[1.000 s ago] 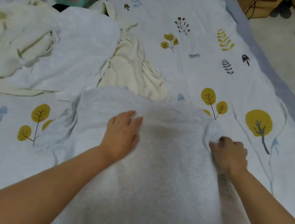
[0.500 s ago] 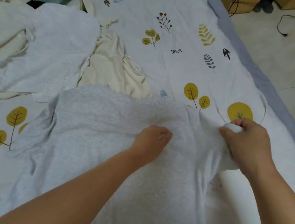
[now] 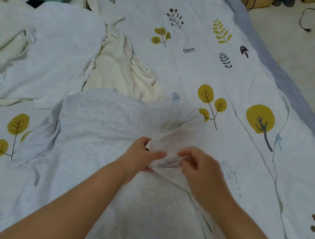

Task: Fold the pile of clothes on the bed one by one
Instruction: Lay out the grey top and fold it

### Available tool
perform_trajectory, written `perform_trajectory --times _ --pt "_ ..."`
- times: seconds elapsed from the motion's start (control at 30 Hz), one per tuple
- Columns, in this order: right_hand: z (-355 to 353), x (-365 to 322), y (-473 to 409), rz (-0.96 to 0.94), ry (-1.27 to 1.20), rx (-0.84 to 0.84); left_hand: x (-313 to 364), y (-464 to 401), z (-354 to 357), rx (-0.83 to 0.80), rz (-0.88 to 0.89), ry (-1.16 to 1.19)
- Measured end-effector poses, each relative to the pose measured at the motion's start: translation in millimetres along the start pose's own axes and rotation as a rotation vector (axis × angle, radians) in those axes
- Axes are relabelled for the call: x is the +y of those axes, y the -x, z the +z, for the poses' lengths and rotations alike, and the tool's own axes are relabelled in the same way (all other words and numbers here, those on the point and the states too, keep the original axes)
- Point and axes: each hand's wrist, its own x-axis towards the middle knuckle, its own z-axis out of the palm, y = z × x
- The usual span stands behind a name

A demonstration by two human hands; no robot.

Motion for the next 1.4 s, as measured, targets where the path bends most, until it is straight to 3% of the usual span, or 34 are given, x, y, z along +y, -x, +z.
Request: perform_trajectory --times 0.07,0.13,0.2,0.27,0.37,0.43,0.5,0.57,0.6,0.67,0.73,0.8,0.9,0.97,1.1,1.17,1.23,1.33,1.4 --pt "-6.2 15.3 -11.6 0.084 0.049 0.146 -1.5 0.2 2.9 0.132 0.082 -0.033" --pt "-10.4 25.1 -19.6 0.123 0.101 0.173 -2.7 0.5 2.9 0.256 0.147 0.017" --pt "-7.7 29.9 -21.5 0.145 0.175 0.055 -7.0 -1.1 -0.3 0.355 0.192 -0.053" --pt "2.4 32.7 -16.1 0.125 0.398 -0.152 -12.2 -2.3 -3.2 0.384 0.189 -0.147" --pt "17.6 31.6 6.4 -0.149 0.649 -0.116 -16.3 -4.0 -3.8 0.386 0.217 -0.175" --pt "20.0 29.1 24.1 -0.386 0.567 -0.062 -16.4 -5.6 -3.8 0.415 0.240 -0.137" --pt "20.4 28.6 37.8 -0.542 0.594 -0.252 -18.2 -7.7 -4.0 0.434 0.240 -0.109" --pt "17.5 21.7 47.4 -0.318 0.383 -0.536 -21.1 -8.4 -2.0 0.430 0.220 -0.113" --pt "16.4 23.0 48.2 -0.212 0.246 -0.579 -22.6 -8.5 -0.7 0.427 0.217 -0.124" --pt "11.4 23.9 34.5 -0.179 0.067 -0.357 -24.6 -8.7 0.2 0.428 0.226 -0.151" --pt "3.5 27.0 1.5 -0.165 0.082 0.008 -26.1 -9.0 0.0 0.435 0.252 -0.194" --pt "-6.5 24.8 -41.0 -0.093 0.169 0.165 -26.1 -8.8 -0.5 0.451 0.282 -0.227" --pt "-16.0 27.4 -93.3 0.019 0.267 0.106 -26.1 -6.5 -0.8 0.484 0.327 -0.261" --pt "-15.5 30.8 -110.1 -0.013 0.331 0.043 -26.2 -2.8 -2.0 0.524 0.364 -0.243" --pt "-11.0 31.0 -118.4 -0.088 0.153 0.230 -28.9 3.1 -10.5 0.708 0.365 -0.273" --pt "-4.6 30.3 -115.6 -0.013 0.119 0.264 -31.1 5.6 -13.7 0.812 0.368 -0.413" --pt "3.0 32.5 -112.6 0.099 0.195 0.231 -32.3 5.6 -12.1 0.852 0.486 -0.636" --pt "12.6 35.9 -111.3 0.151 0.212 0.164 -39.1 2.2 -0.9 0.691 0.656 -0.980" --pt "17.8 32.9 -113.2 0.158 0.159 0.159 -50.5 -0.1 5.5 0.513 0.664 -1.194"
